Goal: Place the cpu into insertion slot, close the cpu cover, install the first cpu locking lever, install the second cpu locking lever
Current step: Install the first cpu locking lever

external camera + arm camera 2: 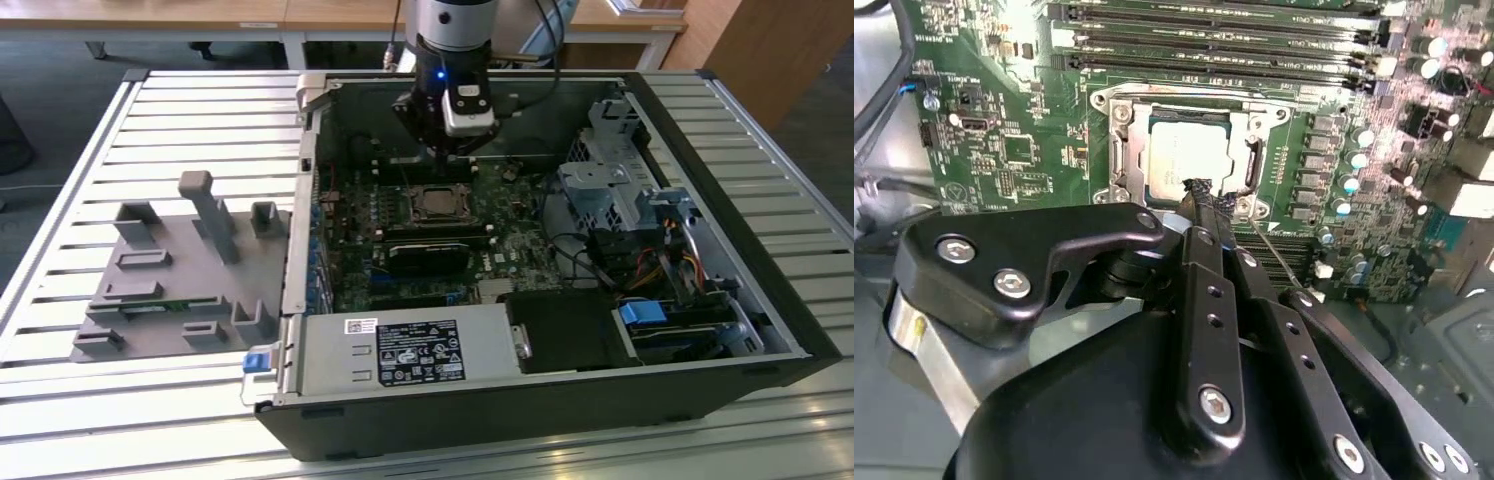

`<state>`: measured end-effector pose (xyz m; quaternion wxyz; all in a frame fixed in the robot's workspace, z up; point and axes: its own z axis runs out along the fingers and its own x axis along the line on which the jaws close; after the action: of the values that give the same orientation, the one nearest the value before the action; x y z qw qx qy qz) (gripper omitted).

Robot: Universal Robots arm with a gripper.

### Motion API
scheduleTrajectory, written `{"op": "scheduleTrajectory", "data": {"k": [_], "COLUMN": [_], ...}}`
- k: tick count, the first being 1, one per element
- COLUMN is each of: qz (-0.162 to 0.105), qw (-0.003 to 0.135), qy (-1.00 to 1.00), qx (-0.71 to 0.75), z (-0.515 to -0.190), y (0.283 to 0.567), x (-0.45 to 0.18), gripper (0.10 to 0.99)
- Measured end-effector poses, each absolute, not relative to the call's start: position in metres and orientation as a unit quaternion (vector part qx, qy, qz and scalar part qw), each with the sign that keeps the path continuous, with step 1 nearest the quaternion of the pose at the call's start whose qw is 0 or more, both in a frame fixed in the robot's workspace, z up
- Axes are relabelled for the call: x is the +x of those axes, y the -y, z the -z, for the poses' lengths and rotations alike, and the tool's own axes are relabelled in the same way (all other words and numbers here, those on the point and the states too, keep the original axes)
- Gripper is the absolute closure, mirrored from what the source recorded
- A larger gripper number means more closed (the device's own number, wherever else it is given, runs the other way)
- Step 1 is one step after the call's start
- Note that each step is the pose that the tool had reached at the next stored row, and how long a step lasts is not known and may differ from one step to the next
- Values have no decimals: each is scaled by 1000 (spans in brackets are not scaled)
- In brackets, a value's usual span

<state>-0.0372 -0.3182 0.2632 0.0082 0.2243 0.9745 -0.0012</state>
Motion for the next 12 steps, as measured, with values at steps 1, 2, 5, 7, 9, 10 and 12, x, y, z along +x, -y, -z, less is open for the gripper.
{"op": "scheduleTrajectory", "data": {"k": [1,2,5,7,9,10,12], "qz": [1,1,1,1,1,1,1], "qw": [8,8,8,8,8,8,8], "qy": [-976,-977,-980,-983,-985,-986,-988], "qx": [219,214,197,186,173,166,154], "z": [-263,-263,-263,-263,-263,-263,-263], "y": [318,318,318,318,318,318,318], "x": [-37,-37,-37,-37,-37,-37,-37], "gripper": [980,980,980,980,980,980,980]}}
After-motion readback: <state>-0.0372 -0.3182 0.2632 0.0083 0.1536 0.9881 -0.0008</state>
